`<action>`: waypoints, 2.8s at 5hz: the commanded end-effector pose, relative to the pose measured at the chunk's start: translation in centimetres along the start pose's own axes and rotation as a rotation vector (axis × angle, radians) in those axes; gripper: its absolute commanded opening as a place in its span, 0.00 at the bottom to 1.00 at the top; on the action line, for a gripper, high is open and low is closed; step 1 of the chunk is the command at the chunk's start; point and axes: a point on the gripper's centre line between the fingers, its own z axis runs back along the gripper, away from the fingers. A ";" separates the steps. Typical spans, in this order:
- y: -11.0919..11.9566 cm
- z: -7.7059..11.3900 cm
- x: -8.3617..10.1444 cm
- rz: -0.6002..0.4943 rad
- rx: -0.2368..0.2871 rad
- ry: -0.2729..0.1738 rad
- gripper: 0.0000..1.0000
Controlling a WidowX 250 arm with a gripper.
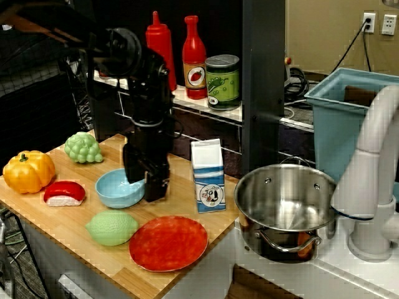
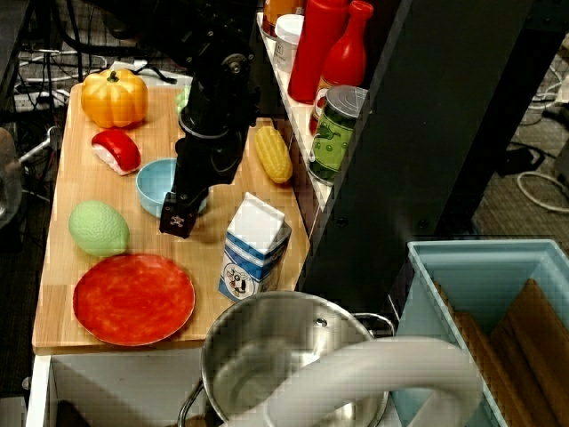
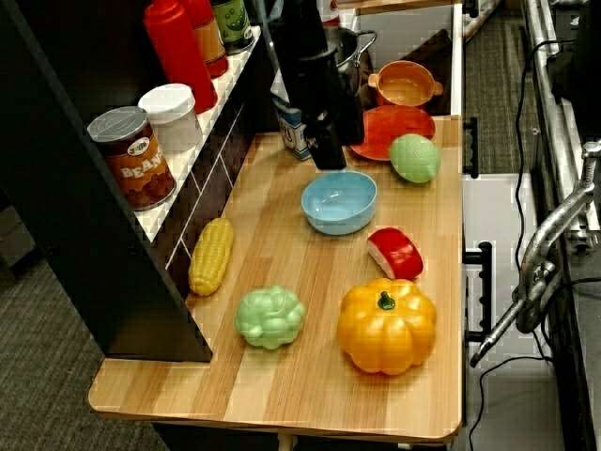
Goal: Lift bowl
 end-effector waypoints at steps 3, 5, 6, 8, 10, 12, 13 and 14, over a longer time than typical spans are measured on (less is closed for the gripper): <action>2.0 0.5 -1.1 -0.012 0.020 -0.023 1.00; 2.1 -0.4 -0.7 -0.002 0.026 -0.008 1.00; 2.2 -0.7 -0.5 0.003 0.029 -0.004 1.00; 2.1 -1.0 -1.0 0.010 0.023 -0.018 0.90; 2.4 -0.6 -1.4 -0.008 0.042 -0.040 0.00; 2.7 -0.4 -2.4 -0.009 0.047 -0.050 0.00; 3.4 0.5 -2.6 0.005 0.034 -0.052 0.00; 4.1 2.5 -2.2 0.022 0.003 -0.052 0.00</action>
